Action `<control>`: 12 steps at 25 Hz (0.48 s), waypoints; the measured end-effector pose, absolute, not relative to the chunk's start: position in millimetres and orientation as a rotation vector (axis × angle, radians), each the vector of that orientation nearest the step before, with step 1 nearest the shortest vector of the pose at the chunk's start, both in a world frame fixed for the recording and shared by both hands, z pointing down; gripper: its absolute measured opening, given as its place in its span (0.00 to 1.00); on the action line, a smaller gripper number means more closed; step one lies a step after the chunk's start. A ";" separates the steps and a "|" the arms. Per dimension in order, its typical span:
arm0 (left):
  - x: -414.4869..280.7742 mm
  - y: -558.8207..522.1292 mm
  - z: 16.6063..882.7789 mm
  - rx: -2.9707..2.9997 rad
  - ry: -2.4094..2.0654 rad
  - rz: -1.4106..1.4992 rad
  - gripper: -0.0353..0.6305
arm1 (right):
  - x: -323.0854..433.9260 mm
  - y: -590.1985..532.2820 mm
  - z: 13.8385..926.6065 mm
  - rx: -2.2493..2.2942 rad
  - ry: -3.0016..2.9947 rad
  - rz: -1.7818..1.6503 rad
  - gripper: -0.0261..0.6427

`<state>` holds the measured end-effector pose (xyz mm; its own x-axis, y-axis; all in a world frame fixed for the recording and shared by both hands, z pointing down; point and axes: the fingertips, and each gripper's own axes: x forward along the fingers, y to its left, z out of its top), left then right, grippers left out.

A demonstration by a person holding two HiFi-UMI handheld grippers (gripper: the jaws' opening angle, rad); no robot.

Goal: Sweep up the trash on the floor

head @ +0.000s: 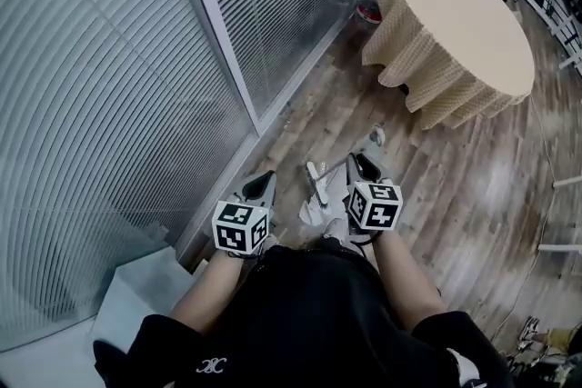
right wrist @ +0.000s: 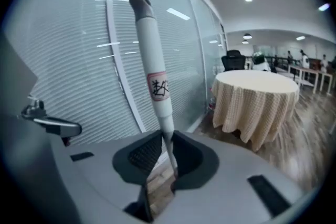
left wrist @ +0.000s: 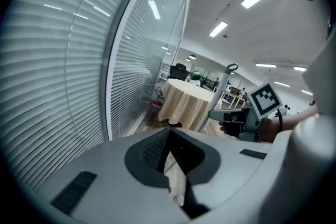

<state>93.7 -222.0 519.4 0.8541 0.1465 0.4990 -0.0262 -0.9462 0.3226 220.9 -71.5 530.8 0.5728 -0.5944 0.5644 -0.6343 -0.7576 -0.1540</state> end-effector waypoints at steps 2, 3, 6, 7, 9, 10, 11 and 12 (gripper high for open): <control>110.5 -211.8 500.5 2.732 0.124 0.712 0.04 | 214.2 -75.1 499.9 2.674 -1.154 0.803 0.15; 120.3 -207.4 490.3 2.746 0.146 0.680 0.04 | 212.1 -76.4 484.6 2.657 -1.191 0.742 0.15; 150.1 -195.4 459.6 2.797 0.212 0.583 0.04 | 212.4 -75.8 441.0 2.661 -1.262 0.609 0.15; 157.8 -191.3 449.5 2.811 0.228 0.553 0.04 | 213.5 -73.1 427.2 2.675 -1.272 0.581 0.15; 170.7 -184.1 429.6 2.830 0.243 0.503 0.04 | 218.0 -64.8 401.0 2.718 -1.267 0.536 0.15; 176.7 -181.3 420.5 2.838 0.244 0.484 0.05 | 221.7 -59.6 389.4 2.745 -1.249 0.514 0.15; 182.4 -178.4 412.2 2.849 0.245 0.469 0.04 | 226.2 -54.3 379.1 2.774 -1.221 0.491 0.15; 187.3 -174.9 404.4 2.866 0.250 0.455 0.04 | 230.7 -49.0 370.4 2.803 -1.189 0.467 0.15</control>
